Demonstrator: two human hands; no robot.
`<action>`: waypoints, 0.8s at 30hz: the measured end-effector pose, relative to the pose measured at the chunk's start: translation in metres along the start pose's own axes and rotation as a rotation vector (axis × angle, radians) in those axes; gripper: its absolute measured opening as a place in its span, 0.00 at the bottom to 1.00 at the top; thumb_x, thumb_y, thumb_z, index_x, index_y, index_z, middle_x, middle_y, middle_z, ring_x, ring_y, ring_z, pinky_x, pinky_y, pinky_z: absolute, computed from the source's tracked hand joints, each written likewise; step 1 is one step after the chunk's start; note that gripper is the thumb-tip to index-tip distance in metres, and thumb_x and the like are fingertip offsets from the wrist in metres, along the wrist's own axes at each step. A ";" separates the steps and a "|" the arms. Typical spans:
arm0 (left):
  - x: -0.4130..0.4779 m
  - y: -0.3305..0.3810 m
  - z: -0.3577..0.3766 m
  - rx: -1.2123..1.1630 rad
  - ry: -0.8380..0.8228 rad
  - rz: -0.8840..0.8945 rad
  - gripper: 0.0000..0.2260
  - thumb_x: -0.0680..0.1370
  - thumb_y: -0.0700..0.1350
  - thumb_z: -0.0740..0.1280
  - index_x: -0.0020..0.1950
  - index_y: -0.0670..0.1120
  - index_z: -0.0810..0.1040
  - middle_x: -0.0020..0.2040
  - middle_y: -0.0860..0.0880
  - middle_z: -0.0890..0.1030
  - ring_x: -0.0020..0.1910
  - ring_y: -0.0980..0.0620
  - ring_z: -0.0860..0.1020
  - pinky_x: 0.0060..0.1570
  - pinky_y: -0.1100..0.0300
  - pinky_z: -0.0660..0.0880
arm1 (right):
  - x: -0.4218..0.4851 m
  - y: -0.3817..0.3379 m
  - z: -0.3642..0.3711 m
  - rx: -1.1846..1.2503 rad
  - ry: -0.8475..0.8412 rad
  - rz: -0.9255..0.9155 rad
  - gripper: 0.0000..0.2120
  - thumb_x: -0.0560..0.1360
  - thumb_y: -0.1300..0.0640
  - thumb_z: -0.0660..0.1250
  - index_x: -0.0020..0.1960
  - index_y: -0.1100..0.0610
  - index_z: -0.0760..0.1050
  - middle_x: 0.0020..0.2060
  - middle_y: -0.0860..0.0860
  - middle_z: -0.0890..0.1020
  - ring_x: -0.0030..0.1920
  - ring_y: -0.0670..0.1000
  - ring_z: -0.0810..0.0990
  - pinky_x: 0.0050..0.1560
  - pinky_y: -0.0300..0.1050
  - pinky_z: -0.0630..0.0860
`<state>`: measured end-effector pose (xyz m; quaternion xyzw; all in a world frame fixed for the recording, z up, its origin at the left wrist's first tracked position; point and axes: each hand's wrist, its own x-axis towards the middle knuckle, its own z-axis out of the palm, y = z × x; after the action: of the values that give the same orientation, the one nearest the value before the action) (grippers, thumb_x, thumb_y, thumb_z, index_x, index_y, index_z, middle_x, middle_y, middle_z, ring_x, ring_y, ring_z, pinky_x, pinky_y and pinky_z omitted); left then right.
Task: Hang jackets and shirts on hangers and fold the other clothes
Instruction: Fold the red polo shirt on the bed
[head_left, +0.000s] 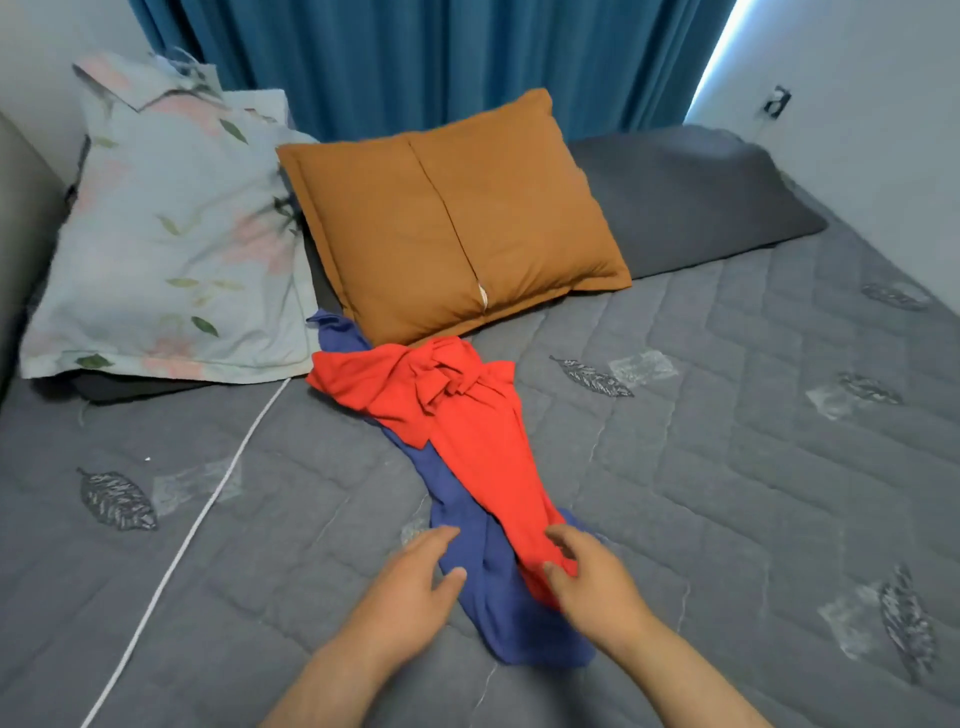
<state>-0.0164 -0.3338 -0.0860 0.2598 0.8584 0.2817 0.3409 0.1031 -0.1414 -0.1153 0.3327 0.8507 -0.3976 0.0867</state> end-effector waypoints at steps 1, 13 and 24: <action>0.022 -0.004 0.009 0.021 -0.009 0.027 0.22 0.81 0.47 0.62 0.75 0.50 0.64 0.73 0.58 0.64 0.72 0.62 0.62 0.64 0.74 0.52 | 0.013 0.010 0.010 -0.031 0.031 -0.015 0.20 0.75 0.61 0.65 0.67 0.55 0.74 0.64 0.50 0.77 0.65 0.50 0.74 0.68 0.36 0.62; 0.181 -0.040 0.104 0.533 -0.134 0.266 0.31 0.76 0.45 0.67 0.77 0.55 0.60 0.77 0.49 0.58 0.67 0.44 0.65 0.70 0.55 0.63 | 0.075 0.095 0.102 0.343 0.164 0.136 0.18 0.68 0.71 0.71 0.50 0.52 0.74 0.43 0.48 0.75 0.42 0.45 0.74 0.46 0.26 0.69; 0.163 -0.005 0.067 0.617 0.103 0.551 0.16 0.71 0.56 0.58 0.42 0.55 0.85 0.49 0.54 0.83 0.49 0.46 0.80 0.50 0.48 0.76 | 0.055 0.061 0.018 0.655 0.050 0.198 0.13 0.78 0.63 0.66 0.35 0.53 0.75 0.28 0.45 0.75 0.29 0.42 0.70 0.34 0.37 0.67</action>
<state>-0.0716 -0.2128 -0.2018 0.5554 0.8168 0.1047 0.1155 0.0978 -0.0993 -0.1874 0.4334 0.6432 -0.6312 -0.0073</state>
